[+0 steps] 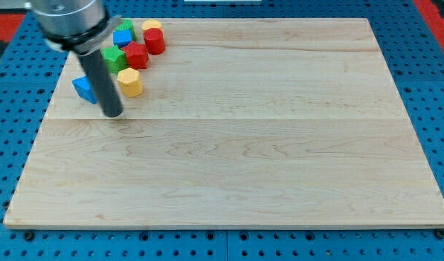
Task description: Move the yellow hexagon below the red star
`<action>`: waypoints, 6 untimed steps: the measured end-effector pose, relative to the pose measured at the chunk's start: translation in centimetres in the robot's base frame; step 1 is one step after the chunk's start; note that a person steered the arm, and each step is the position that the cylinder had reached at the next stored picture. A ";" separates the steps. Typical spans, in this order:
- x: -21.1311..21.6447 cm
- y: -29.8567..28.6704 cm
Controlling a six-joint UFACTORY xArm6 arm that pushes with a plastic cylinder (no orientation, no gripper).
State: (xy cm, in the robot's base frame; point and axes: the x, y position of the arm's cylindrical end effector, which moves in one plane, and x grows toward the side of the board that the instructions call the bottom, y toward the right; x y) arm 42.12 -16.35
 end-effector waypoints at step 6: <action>-3.7 -4.7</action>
